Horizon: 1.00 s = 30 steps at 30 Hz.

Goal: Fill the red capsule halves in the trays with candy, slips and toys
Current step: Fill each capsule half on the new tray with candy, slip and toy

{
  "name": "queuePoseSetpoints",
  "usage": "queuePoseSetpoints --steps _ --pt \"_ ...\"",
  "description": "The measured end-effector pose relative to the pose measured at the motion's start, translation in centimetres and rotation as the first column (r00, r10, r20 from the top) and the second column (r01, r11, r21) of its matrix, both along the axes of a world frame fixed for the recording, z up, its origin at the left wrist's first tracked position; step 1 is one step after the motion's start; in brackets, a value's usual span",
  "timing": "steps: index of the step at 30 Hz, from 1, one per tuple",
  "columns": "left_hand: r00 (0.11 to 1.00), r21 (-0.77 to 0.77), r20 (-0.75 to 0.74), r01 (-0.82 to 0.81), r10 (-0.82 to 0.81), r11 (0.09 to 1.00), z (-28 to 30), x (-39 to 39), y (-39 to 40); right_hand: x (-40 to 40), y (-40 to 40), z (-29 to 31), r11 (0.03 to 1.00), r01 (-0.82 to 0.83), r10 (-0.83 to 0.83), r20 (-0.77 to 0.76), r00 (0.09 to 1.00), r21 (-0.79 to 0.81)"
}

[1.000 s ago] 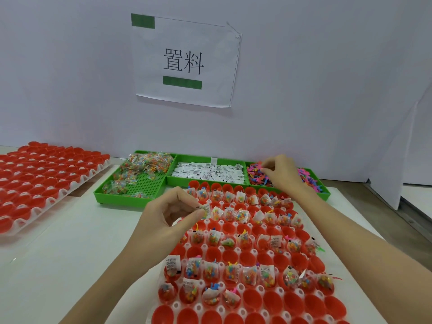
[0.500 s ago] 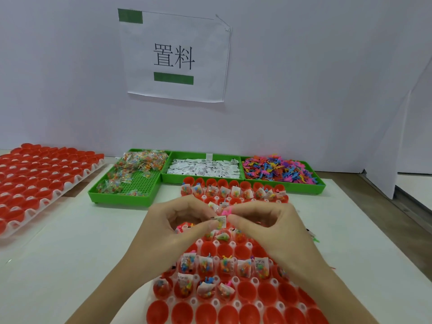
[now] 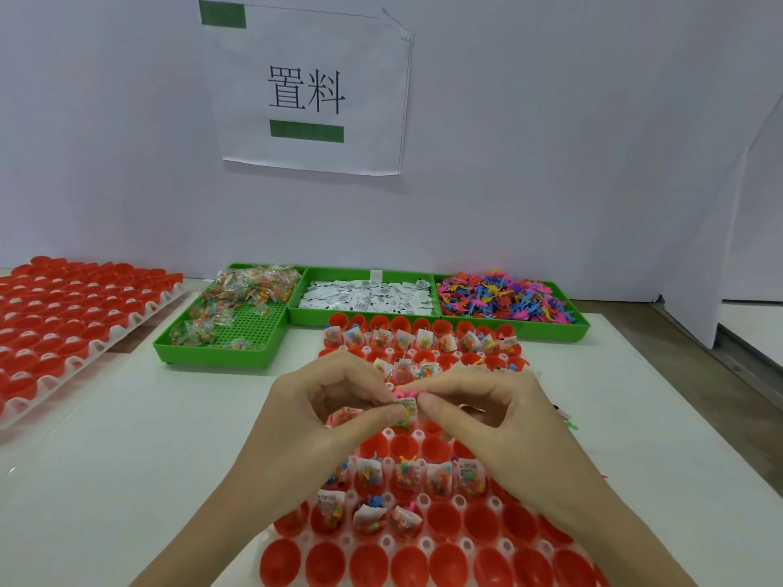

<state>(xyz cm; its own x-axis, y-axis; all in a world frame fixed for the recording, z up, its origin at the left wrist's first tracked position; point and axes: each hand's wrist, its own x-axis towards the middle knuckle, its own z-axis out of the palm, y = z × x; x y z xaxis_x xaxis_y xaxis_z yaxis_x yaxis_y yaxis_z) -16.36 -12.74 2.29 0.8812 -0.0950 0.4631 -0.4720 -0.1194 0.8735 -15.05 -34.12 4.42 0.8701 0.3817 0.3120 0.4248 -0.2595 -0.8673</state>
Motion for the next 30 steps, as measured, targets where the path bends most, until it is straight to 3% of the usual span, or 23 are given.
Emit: queuePoseSetpoints --steps 6,14,17,24,30 --pt "1.0 -0.013 -0.006 0.007 -0.007 1.0 0.1 -0.2 0.1 -0.4 0.1 0.0 0.999 0.017 -0.014 0.096 0.995 -0.038" --pt "0.996 0.101 -0.005 0.091 -0.091 0.991 0.6 -0.8 0.1 -0.4 -1.3 0.8 0.991 -0.015 0.022 0.049 0.999 -0.136" --pt "0.992 0.195 0.001 0.125 -0.127 0.973 0.5 -1.2 -0.3 -0.6 -2.1 1.3 0.971 -0.09 0.086 -0.026 0.996 -0.222" --pt "0.985 0.515 0.149 -0.005 -0.084 0.857 -0.3 -1.6 -1.2 -0.8 -2.4 1.5 0.909 -0.168 0.115 -0.159 0.981 -0.38" --pt "0.975 0.677 0.166 -0.003 -0.149 0.736 -1.2 -1.6 -1.5 -1.2 -2.1 0.9 0.831 -0.181 0.104 -0.172 0.98 -0.525"
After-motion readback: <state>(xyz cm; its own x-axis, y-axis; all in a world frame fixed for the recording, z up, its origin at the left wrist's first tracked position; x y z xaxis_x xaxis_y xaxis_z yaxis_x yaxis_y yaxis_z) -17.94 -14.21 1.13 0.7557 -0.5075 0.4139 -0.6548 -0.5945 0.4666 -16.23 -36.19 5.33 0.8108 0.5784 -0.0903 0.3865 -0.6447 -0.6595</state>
